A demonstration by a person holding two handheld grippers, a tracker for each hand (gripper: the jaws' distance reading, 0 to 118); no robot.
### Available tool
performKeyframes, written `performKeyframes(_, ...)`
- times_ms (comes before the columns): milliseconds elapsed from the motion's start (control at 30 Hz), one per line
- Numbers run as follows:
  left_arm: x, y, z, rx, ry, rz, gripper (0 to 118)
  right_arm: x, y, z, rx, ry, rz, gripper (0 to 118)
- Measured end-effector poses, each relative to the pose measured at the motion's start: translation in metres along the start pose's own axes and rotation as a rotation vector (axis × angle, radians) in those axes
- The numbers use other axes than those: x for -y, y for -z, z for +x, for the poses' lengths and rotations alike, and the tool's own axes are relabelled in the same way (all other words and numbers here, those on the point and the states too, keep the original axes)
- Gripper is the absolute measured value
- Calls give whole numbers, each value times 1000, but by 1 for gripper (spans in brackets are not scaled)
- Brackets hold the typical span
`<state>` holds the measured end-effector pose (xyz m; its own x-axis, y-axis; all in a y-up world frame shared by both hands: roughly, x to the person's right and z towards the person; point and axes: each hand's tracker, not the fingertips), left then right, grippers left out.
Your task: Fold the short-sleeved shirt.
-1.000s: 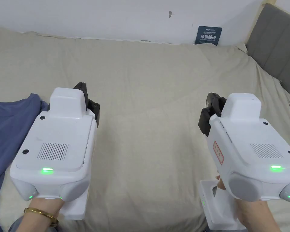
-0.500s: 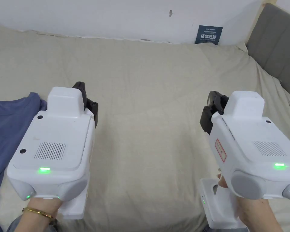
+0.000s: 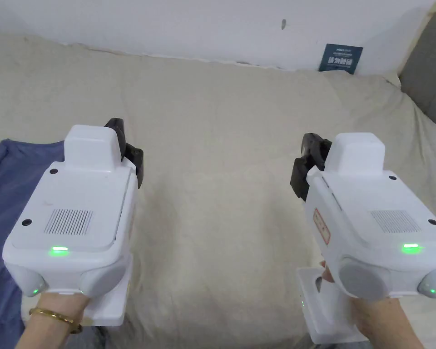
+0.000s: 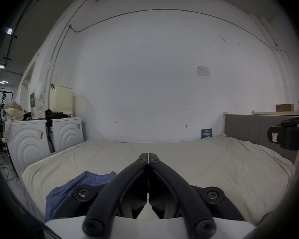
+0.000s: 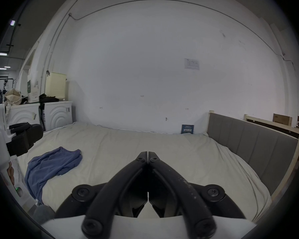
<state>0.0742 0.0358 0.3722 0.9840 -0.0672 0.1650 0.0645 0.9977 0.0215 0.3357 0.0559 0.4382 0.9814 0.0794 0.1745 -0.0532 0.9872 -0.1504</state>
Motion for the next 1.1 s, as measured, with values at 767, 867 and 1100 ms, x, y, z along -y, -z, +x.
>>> performKeyframes(767,22,-93,-152,-484,-30,-99,0,-6,27,-175,-475,-65,-6,1)
performKeyframes(867,27,-89,-158,-499,-47,-125,3,-5,31,-183,-501,-68,-15,1)
performKeyframes(1100,33,-8,-197,-366,-80,-390,99,-3,40,-190,-521,-90,-41,1)
